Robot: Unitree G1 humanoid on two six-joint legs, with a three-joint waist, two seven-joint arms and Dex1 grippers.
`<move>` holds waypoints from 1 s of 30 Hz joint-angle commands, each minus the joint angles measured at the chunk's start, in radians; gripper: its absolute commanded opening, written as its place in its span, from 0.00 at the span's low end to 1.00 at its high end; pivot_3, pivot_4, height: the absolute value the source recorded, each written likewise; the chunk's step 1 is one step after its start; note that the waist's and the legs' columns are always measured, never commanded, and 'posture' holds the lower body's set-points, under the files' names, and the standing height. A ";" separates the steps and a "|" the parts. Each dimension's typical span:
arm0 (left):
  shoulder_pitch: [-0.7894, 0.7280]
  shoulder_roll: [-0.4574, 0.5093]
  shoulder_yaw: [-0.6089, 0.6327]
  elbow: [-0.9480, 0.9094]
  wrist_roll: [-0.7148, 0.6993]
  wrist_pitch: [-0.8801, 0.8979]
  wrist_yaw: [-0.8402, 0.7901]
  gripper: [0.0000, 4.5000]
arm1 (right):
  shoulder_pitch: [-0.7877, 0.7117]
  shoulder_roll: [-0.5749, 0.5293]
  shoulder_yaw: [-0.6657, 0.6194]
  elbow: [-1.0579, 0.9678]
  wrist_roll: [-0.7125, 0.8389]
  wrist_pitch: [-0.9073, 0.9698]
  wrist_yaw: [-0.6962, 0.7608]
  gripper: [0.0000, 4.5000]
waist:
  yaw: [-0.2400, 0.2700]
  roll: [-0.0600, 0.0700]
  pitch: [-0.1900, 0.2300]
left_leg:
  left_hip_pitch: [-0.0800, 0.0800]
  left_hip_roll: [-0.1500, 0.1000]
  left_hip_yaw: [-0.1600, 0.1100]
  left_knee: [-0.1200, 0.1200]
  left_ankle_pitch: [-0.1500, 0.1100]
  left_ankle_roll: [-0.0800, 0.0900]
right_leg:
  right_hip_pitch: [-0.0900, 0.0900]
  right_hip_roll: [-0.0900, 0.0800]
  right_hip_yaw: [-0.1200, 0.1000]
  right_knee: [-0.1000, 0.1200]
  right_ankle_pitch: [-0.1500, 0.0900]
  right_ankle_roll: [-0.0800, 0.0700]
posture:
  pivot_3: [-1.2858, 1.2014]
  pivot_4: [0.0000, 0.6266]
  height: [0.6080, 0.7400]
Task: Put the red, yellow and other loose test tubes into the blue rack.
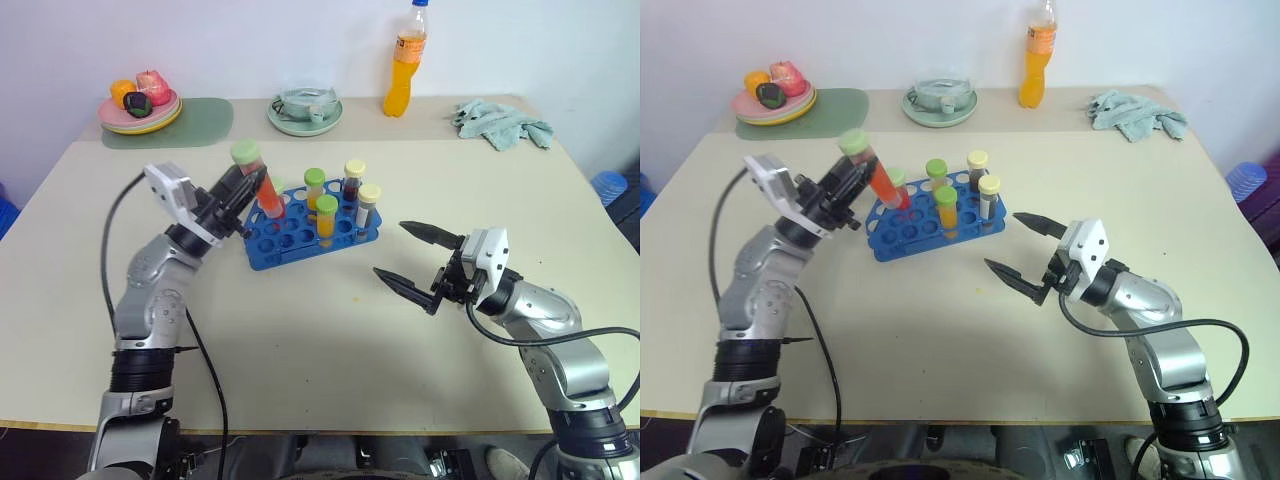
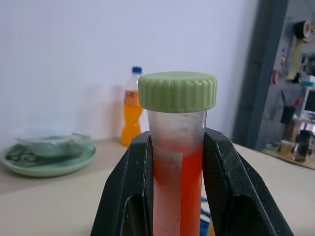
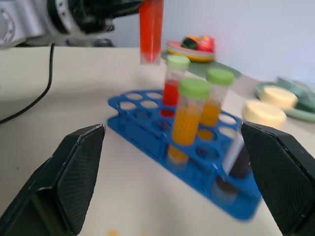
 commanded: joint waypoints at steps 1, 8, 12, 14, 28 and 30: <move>-0.052 -0.006 -0.005 0.070 0.033 -0.070 -0.068 0.17 | 0.027 0.030 -0.007 -0.086 -0.023 -0.024 -0.055 1.00 | 0.001 0.000 0.000 | 0.000 0.000 0.000 0.000 0.000 0.000 | 0.000 0.000 0.000 0.000 0.000 0.000 | 0.52 0.24 1.00; -0.127 0.003 -0.009 0.271 0.051 -0.093 -0.226 0.17 | 0.102 0.071 0.012 -0.144 -0.068 -0.025 -0.121 1.00 | 0.000 0.000 0.000 | 0.000 0.000 -0.001 0.001 0.000 0.000 | 0.000 0.001 -0.001 0.001 0.000 0.000 | 0.52 0.24 1.00; -0.176 0.005 -0.019 0.369 0.048 -0.069 -0.334 0.17 | 0.172 0.062 -0.001 -0.189 -0.071 -0.001 -0.144 1.00 | 0.000 0.000 0.000 | 0.000 0.000 -0.001 0.001 0.000 0.000 | 0.000 0.001 -0.001 0.001 0.000 0.001 | 0.52 0.24 1.00; -0.196 0.004 -0.020 0.415 0.060 -0.076 -0.366 0.17 | 0.201 0.054 -0.009 -0.206 -0.069 0.009 -0.151 1.00 | 0.001 0.000 0.000 | 0.000 0.000 -0.001 0.001 0.000 0.000 | 0.000 0.001 -0.001 0.001 0.000 0.001 | 0.52 0.24 1.00; -0.189 0.052 -0.029 0.555 0.148 -0.160 -0.510 0.17 | 0.284 0.036 -0.054 -0.282 -0.084 0.029 -0.197 1.00 | -0.001 0.000 -0.001 | 0.001 0.000 -0.002 0.001 0.000 0.000 | 0.002 0.001 -0.001 0.001 0.000 0.001 | 0.52 0.24 1.00; -0.189 0.054 -0.025 0.562 0.149 -0.164 -0.511 0.17 | 0.284 0.034 -0.059 -0.283 -0.082 0.029 -0.196 1.00 | 0.000 0.000 -0.001 | 0.002 0.000 -0.002 0.002 0.000 0.000 | 0.002 0.001 -0.001 0.001 0.000 0.001 | 0.52 0.24 1.00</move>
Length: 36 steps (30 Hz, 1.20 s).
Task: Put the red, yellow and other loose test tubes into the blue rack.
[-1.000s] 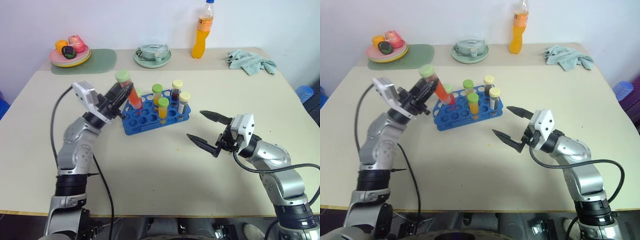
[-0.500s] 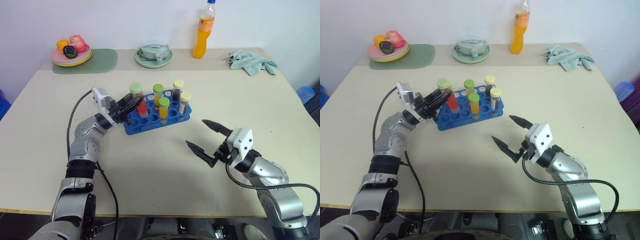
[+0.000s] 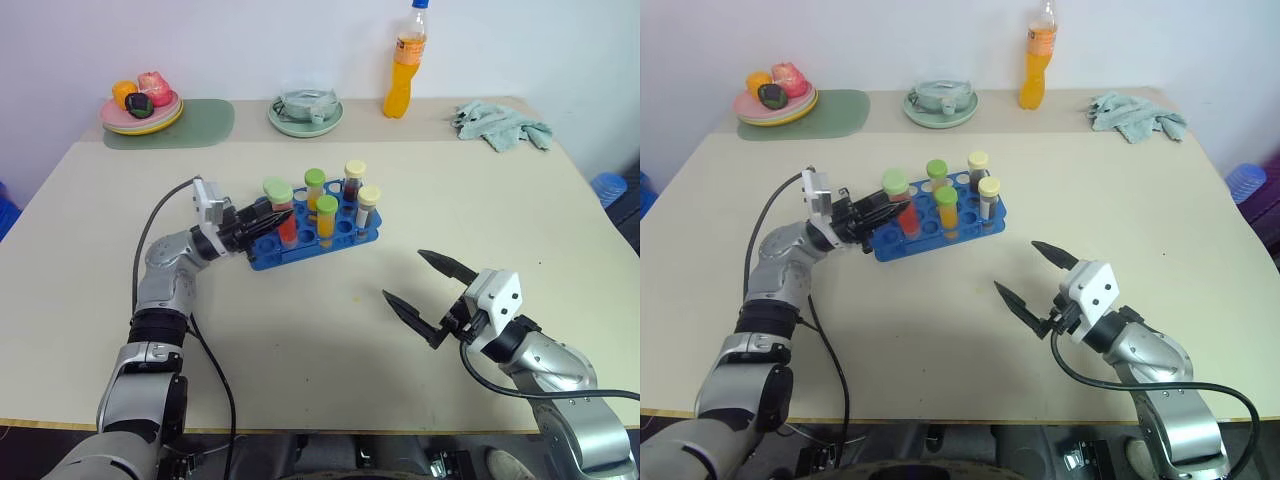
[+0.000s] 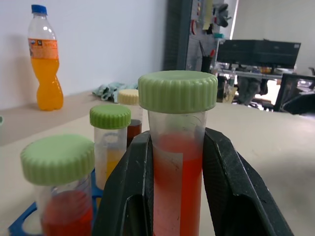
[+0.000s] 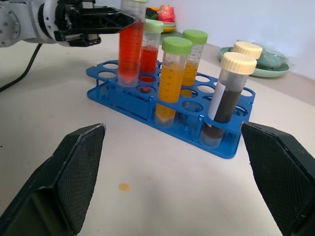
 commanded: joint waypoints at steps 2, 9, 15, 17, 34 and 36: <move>0.026 0.022 0.006 0.044 0.025 0.001 -0.019 0.17 | -0.003 -0.013 -0.031 -0.034 0.000 -0.014 -0.005 1.00 | -0.004 0.000 0.000 | 0.000 0.000 0.000 0.000 0.000 0.000 | 0.000 0.000 0.000 0.000 0.000 0.000 | 0.52 0.24 1.00; 0.014 0.012 0.001 0.083 0.045 -0.025 -0.008 0.17 | -0.023 -0.017 -0.031 -0.013 -0.009 -0.026 0.001 1.00 | -0.026 0.000 0.000 | 0.000 0.000 -0.001 -0.001 0.000 0.000 | -0.001 0.000 0.000 0.000 0.000 0.001 | 0.52 0.24 1.00; 0.024 0.006 -0.012 0.031 0.037 0.017 -0.025 0.17 | -0.027 -0.021 -0.040 -0.007 -0.002 -0.029 0.013 1.00 | -0.025 0.000 0.000 | 0.000 0.000 -0.001 0.000 0.000 0.000 | 0.000 0.000 -0.001 0.001 0.000 0.001 | 0.52 0.24 1.00; 0.035 0.004 -0.018 0.003 0.037 0.038 -0.022 0.40 | -0.025 -0.022 -0.039 -0.002 -0.003 -0.033 0.019 1.00 | -0.025 0.000 0.000 | 0.000 0.000 -0.001 0.000 0.000 0.000 | 0.000 0.000 -0.001 0.000 0.000 0.001 | 0.52 0.24 1.00; 0.320 0.010 0.016 -0.353 0.189 0.020 0.387 0.90 | -0.181 -0.041 -0.124 0.185 -0.021 0.012 -0.037 1.00 | -0.023 0.000 0.000 | 0.000 0.000 -0.001 0.000 0.000 0.000 | 0.000 0.000 0.000 0.000 0.000 0.001 | 0.52 0.24 1.00; 0.364 0.021 0.021 -0.401 0.176 0.029 0.396 0.90 | -0.210 -0.044 -0.127 0.212 -0.020 0.025 -0.043 1.00 | -0.023 0.000 0.000 | 0.000 0.000 -0.001 0.000 0.000 0.000 | 0.000 0.000 0.000 0.001 0.000 0.001 | 0.52 0.24 1.00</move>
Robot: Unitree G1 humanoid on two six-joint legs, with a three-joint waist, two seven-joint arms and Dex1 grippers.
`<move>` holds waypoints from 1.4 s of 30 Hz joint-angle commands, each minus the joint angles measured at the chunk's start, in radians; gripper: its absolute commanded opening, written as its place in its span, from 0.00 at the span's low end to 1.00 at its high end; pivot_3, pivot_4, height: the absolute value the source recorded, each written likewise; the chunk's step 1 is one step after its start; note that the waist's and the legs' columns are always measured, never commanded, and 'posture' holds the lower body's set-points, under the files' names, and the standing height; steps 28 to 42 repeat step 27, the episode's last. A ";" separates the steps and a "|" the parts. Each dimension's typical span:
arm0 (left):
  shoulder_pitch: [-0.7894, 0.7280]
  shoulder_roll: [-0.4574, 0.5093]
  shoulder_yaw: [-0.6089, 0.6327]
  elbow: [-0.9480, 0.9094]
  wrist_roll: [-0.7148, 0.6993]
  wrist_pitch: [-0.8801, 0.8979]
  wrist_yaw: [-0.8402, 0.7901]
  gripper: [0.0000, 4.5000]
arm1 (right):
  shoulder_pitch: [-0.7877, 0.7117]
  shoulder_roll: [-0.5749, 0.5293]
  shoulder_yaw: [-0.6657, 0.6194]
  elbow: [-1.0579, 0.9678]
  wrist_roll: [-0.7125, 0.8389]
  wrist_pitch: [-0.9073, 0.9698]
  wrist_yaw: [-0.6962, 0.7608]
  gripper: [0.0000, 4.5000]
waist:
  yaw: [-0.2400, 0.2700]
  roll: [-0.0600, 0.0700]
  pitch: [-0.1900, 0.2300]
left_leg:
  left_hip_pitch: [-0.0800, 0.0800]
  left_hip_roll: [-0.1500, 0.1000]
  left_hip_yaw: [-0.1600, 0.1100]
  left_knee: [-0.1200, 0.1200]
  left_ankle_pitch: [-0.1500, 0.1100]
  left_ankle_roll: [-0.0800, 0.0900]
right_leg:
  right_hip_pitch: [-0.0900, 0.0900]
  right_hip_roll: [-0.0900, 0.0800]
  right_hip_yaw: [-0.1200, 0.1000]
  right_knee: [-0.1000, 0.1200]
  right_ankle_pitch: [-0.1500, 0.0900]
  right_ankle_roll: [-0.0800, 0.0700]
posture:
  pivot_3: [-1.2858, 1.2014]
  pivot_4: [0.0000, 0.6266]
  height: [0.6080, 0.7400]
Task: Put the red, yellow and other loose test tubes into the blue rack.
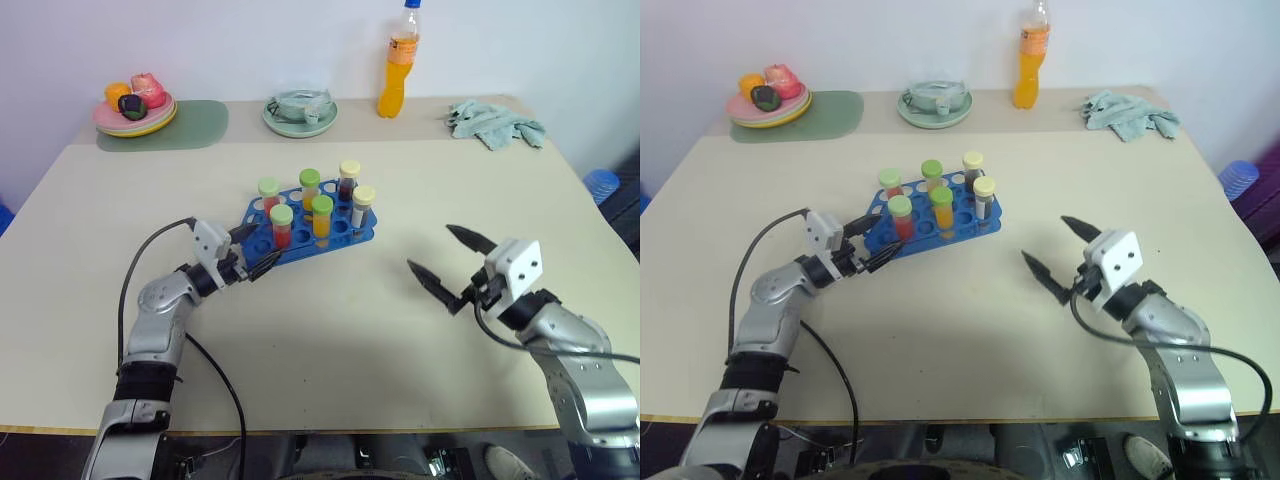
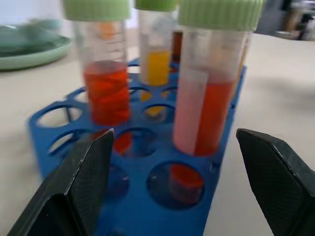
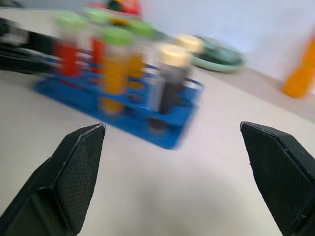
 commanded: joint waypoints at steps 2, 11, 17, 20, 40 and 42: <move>0.122 0.019 0.058 -0.180 -0.039 0.013 0.064 0.90 | -0.048 -0.011 -0.038 0.038 0.013 0.030 -0.018 1.00 | -0.005 0.000 0.000 | 0.000 0.000 0.000 -0.001 0.000 0.000 | -0.001 0.000 0.000 0.000 0.000 0.000 | 0.52 0.24 1.00; 0.430 0.047 0.162 -0.516 -0.156 0.105 0.139 0.90 | 0.043 -0.045 -0.111 0.163 0.045 -0.026 0.090 1.00 | 0.003 0.001 0.000 | 0.000 0.000 0.000 -0.001 -0.001 0.000 | 0.001 0.000 0.000 -0.001 -0.002 -0.003 | 0.52 0.24 1.00; 0.479 0.061 0.211 -0.607 -0.205 0.182 0.216 0.90 | 0.075 0.010 -0.142 0.201 0.031 -0.102 0.056 1.00 | -0.002 0.001 0.000 | 0.000 0.001 0.000 0.000 -0.001 -0.001 | 0.001 0.000 0.000 -0.001 -0.003 -0.004 | 0.52 0.24 1.00; 0.484 0.065 0.211 -0.632 -0.219 0.208 0.232 0.90 | 0.090 0.024 -0.136 0.189 0.026 -0.112 0.044 1.00 | -0.001 0.002 -0.001 | 0.000 0.001 0.001 0.000 -0.001 0.000 | 0.001 0.000 0.000 -0.001 -0.003 -0.004 | 0.52 0.24 1.00; 0.477 0.074 0.202 -0.629 -0.232 0.218 0.214 0.90 | 0.113 0.035 -0.116 0.150 0.022 -0.109 0.030 1.00 | 0.000 0.002 -0.001 | 0.000 0.001 0.001 0.000 -0.002 -0.001 | 0.001 0.000 0.000 -0.001 -0.003 -0.004 | 0.52 0.24 1.00; 0.477 0.074 0.202 -0.629 -0.232 0.218 0.214 0.90 | 0.113 0.035 -0.116 0.150 0.022 -0.109 0.030 1.00 | 0.000 0.002 -0.001 | 0.000 0.001 0.001 0.000 -0.002 -0.001 | 0.001 0.000 0.000 -0.001 -0.003 -0.004 | 0.52 0.24 1.00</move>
